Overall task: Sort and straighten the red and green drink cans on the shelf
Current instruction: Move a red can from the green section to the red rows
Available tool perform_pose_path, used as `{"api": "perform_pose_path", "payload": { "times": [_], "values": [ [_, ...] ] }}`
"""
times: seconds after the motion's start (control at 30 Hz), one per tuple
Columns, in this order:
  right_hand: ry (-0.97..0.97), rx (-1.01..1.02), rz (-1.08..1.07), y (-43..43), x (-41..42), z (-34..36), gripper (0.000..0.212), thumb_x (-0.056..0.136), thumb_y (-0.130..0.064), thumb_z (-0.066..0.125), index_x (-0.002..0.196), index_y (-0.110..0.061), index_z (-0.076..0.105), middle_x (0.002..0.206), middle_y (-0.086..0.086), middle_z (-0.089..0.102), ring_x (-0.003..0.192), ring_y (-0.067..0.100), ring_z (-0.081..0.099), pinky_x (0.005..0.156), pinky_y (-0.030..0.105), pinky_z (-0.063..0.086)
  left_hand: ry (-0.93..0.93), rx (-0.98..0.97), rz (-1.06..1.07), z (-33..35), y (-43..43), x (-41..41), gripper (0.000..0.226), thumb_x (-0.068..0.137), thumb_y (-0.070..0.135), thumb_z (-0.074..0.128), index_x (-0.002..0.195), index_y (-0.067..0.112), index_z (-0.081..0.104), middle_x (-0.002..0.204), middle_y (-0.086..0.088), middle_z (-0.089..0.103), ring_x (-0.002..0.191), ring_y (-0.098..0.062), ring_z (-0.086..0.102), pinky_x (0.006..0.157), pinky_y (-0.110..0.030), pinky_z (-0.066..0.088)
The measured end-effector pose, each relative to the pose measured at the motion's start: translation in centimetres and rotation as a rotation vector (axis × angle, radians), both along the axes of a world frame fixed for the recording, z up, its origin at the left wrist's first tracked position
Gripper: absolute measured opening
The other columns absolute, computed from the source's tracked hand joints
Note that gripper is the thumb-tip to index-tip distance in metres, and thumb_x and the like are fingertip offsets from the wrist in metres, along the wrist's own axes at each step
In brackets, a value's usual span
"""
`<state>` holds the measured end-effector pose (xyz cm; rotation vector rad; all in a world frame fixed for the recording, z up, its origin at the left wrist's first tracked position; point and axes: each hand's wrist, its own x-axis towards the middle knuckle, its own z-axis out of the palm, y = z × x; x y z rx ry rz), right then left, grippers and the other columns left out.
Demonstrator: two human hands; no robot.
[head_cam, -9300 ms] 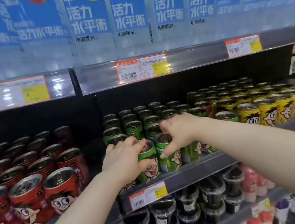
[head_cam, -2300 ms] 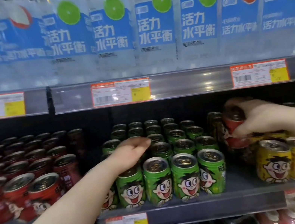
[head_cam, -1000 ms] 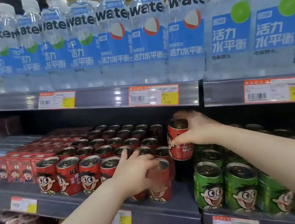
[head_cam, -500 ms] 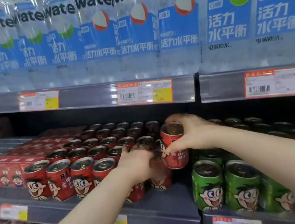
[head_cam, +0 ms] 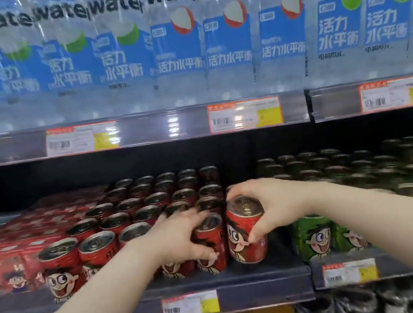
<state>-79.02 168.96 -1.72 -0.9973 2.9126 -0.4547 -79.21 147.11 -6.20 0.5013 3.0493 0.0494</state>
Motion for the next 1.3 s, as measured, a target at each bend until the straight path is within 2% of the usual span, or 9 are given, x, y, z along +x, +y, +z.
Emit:
{"api": "perform_pose_path", "payload": {
  "times": [0.2, 0.37, 0.47, 0.53, 0.7, 0.83, 1.0, 1.13, 1.3],
  "values": [
    [0.006, 0.230, -0.066, -1.6, 0.1, -2.3, 0.085, 0.074, -0.030, 0.077, 0.144, -0.025, 0.029, 0.142, 0.002, 0.030, 0.130, 0.019, 0.033, 0.107, 0.024, 0.029, 0.103, -0.036, -0.069, -0.8, -0.4, -0.4, 0.082, 0.082, 0.060, 0.052, 0.147, 0.034, 0.010, 0.158, 0.003, 0.011, 0.145, -0.021, 0.013, 0.115, -0.043, 0.013],
    [0.127, 0.379, -0.161, -2.3, 1.1, -2.8, 0.091, 0.076, -0.039, 0.072, 0.149, -0.028, 0.018, 0.150, 0.001, 0.020, 0.134, 0.025, 0.027, 0.110, 0.035, 0.030, 0.140, -0.042, -0.077, -1.2, -0.5, -0.5, 0.081, 0.082, 0.062, 0.049, 0.147, 0.034, 0.010, 0.158, 0.004, 0.011, 0.144, -0.022, 0.014, 0.115, -0.044, 0.016],
    [0.160, 0.228, -0.373, -3.0, 2.1, -4.1, 0.107, 0.067, -0.065, 0.068, 0.149, -0.022, 0.014, 0.150, 0.003, 0.020, 0.132, 0.029, 0.036, 0.105, 0.039, 0.039, 0.168, -0.041, -0.080, -1.4, -0.6, -0.6, 0.080, 0.083, 0.062, 0.048, 0.147, 0.034, 0.009, 0.158, 0.005, 0.011, 0.144, -0.022, 0.013, 0.115, -0.044, 0.016],
    [0.185, 0.092, -0.496, -3.5, 2.4, -5.3, 0.111, 0.064, -0.071, 0.065, 0.148, -0.018, 0.015, 0.149, 0.006, 0.023, 0.129, 0.030, 0.042, 0.102, 0.040, 0.043, 0.173, -0.035, -0.084, -1.6, -0.6, -0.6, 0.081, 0.082, 0.063, 0.047, 0.147, 0.034, 0.009, 0.158, 0.005, 0.011, 0.145, -0.022, 0.012, 0.115, -0.045, 0.016],
    [-0.079, -0.192, -0.500, -2.9, 1.7, -6.6, 0.110, 0.069, -0.051, 0.075, 0.151, -0.018, 0.008, 0.146, 0.003, 0.041, 0.128, 0.018, 0.046, 0.105, 0.032, 0.041, 0.182, -0.026, -0.086, -1.7, -0.7, -0.6, 0.081, 0.083, 0.063, 0.047, 0.147, 0.034, 0.009, 0.158, 0.005, 0.010, 0.145, -0.022, 0.011, 0.116, -0.045, 0.015],
    [-0.186, -0.191, -0.460, -2.0, 1.0, -5.8, 0.112, 0.070, -0.043, 0.077, 0.151, -0.019, 0.003, 0.154, 0.003, 0.027, 0.135, 0.018, 0.037, 0.110, 0.032, 0.036, 0.183, -0.024, -0.088, -1.6, -0.7, -0.7, 0.081, 0.082, 0.063, 0.047, 0.147, 0.034, 0.009, 0.158, 0.005, 0.011, 0.145, -0.023, 0.012, 0.116, -0.045, 0.015],
    [-0.205, -0.224, -0.472, -2.1, 0.1, -6.0, 0.112, 0.071, -0.036, 0.079, 0.151, -0.015, 0.003, 0.152, 0.004, 0.031, 0.133, 0.018, 0.040, 0.107, 0.030, 0.038, 0.180, -0.028, -0.079, -1.6, -0.6, -0.5, 0.081, 0.082, 0.063, 0.047, 0.147, 0.034, 0.009, 0.158, 0.006, 0.010, 0.145, -0.022, 0.011, 0.116, -0.044, 0.015],
    [-0.285, -0.290, -0.477, -1.6, -0.6, -4.7, 0.097, 0.076, -0.049, 0.070, 0.150, -0.017, 0.015, 0.149, 0.002, 0.036, 0.133, 0.018, 0.041, 0.103, 0.023, 0.036, 0.176, -0.026, -0.072, -1.5, -0.5, -0.3, 0.081, 0.083, 0.063, 0.047, 0.147, 0.035, 0.008, 0.158, 0.006, 0.010, 0.145, -0.021, 0.011, 0.116, -0.044, 0.015],
    [-0.300, -0.523, -0.591, -2.2, -4.2, -3.2, 0.084, 0.085, -0.065, 0.045, 0.150, -0.020, 0.017, 0.155, 0.008, 0.026, 0.140, 0.026, 0.031, 0.112, 0.035, 0.030, 0.161, -0.038, -0.062, -1.3, -0.4, 0.0, 0.079, 0.084, 0.061, 0.047, 0.147, 0.035, 0.007, 0.158, 0.006, 0.009, 0.145, -0.022, 0.010, 0.116, -0.043, 0.013]
  ]
}}
